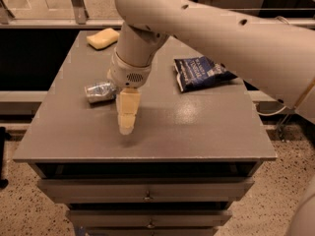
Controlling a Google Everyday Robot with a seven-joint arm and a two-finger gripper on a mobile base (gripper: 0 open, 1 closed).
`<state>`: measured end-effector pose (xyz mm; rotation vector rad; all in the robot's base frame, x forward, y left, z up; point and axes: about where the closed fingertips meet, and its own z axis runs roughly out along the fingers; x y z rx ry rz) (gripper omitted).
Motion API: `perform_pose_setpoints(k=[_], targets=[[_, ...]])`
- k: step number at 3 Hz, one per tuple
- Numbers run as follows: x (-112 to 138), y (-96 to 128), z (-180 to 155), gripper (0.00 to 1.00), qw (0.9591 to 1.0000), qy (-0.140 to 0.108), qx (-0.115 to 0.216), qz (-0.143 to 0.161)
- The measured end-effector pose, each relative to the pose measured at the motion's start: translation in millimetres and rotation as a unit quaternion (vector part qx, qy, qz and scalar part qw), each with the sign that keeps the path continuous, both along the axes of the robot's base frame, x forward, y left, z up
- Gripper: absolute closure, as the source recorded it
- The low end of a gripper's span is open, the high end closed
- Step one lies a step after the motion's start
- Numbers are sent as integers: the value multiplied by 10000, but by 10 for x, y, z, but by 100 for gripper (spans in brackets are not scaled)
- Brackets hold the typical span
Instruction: Knock redbull can over
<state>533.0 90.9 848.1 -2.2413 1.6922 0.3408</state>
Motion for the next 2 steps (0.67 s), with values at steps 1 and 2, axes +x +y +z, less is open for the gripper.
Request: perform_pose_setpoints(k=[1, 2], targets=[[137, -277, 171, 0, 9971, -177, 457, -575], [363, -729, 442, 0, 9818, -510, 1172, -1403]])
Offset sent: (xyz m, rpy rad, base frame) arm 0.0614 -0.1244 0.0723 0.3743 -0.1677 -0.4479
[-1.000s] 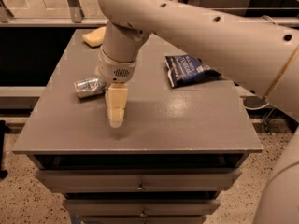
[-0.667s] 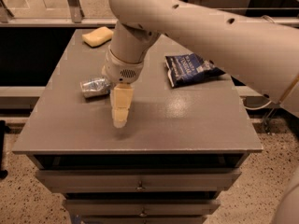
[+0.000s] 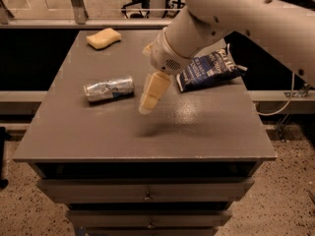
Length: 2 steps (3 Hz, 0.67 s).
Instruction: Knock redbull can over
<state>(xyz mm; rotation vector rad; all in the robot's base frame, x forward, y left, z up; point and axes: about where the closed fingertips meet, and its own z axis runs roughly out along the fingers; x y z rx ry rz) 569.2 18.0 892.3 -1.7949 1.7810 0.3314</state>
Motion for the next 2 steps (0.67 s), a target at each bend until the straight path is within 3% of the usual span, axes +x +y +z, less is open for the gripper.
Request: perform_pose_setpoints(k=[1, 2], targets=[[-2, -514, 263, 0, 9916, -321, 964, -806], [-27, -514, 274, 0, 9916, -281, 967, -813]])
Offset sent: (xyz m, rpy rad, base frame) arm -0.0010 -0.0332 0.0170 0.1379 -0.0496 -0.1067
